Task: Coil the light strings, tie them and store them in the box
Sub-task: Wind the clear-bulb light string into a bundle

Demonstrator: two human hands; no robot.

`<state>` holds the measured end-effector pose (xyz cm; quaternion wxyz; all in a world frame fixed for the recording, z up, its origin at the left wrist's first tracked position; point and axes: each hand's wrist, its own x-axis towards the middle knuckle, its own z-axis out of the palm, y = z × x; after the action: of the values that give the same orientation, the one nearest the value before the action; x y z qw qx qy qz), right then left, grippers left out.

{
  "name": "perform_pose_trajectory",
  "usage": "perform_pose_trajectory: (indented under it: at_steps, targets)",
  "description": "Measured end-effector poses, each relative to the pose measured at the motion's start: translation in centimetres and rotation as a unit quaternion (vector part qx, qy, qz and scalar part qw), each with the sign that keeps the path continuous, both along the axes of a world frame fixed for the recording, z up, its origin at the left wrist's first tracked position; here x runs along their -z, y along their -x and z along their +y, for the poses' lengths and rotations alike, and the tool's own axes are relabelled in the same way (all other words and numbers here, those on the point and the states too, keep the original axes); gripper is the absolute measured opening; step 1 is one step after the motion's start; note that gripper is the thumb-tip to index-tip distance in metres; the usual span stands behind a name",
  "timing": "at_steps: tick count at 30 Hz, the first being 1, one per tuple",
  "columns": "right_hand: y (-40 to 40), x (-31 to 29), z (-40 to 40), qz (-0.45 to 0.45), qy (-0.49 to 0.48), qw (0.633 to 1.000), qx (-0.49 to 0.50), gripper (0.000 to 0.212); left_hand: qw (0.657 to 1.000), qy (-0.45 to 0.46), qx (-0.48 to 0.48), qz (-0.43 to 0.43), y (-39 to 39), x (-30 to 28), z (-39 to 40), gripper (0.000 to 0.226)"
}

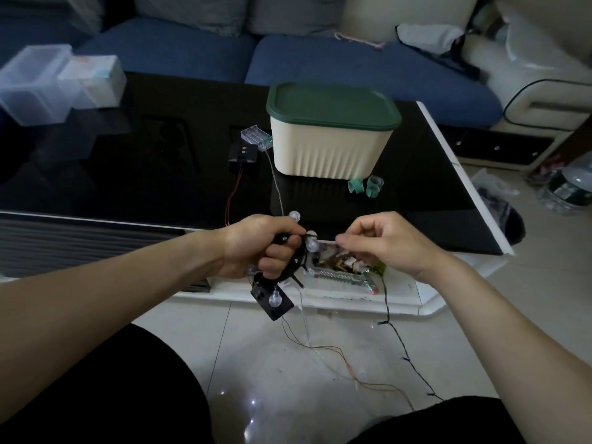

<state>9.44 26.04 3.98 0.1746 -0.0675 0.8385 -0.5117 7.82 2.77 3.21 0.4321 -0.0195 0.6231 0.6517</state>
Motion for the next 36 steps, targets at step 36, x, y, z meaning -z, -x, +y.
perform_pose_trajectory:
  at_steps: [36]
  targets:
    - [-1.9, 2.1, -6.6, 0.201, -0.080, 0.976, 0.026, 0.022, 0.993, 0.016, -0.065, 0.096, 0.2, 1.1, 0.8, 0.027]
